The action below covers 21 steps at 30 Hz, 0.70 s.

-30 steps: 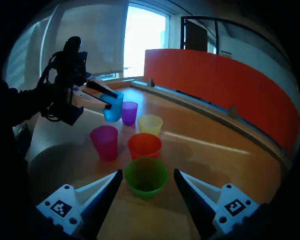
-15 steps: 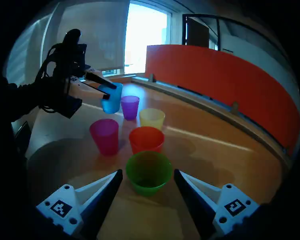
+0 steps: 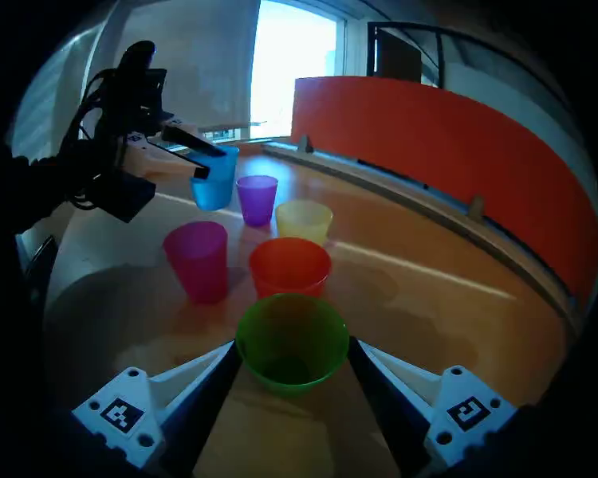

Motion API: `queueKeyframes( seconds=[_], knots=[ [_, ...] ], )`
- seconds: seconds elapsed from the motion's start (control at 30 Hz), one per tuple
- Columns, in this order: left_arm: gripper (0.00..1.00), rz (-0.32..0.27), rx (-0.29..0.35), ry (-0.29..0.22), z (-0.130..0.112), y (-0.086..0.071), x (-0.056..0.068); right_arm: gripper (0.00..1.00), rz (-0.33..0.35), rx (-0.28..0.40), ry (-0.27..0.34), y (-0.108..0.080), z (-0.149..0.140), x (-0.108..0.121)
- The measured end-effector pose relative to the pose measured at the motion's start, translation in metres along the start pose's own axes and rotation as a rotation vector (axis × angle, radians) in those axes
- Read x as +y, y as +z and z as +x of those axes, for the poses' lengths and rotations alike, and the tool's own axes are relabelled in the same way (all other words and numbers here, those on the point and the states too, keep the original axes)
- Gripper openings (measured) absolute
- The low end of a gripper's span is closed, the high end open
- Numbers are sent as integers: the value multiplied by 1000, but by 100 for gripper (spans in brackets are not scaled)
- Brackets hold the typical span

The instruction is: Pour water

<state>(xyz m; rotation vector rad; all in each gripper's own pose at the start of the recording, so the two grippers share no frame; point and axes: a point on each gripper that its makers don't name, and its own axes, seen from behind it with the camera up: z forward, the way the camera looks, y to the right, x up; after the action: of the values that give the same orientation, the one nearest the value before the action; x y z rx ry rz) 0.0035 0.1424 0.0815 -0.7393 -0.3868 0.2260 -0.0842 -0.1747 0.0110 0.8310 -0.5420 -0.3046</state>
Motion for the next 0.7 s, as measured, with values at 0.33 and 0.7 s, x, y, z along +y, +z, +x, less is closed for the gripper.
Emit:
queueKeyframes(
  seconds=[0.33,0.7],
  knots=[
    [87,-1,0,4,0,-1,1,99,-7,16,46,8,-2,6],
    [87,-12,7,9,2,0,8,89,-7,33,63,8,-2,6]
  ],
)
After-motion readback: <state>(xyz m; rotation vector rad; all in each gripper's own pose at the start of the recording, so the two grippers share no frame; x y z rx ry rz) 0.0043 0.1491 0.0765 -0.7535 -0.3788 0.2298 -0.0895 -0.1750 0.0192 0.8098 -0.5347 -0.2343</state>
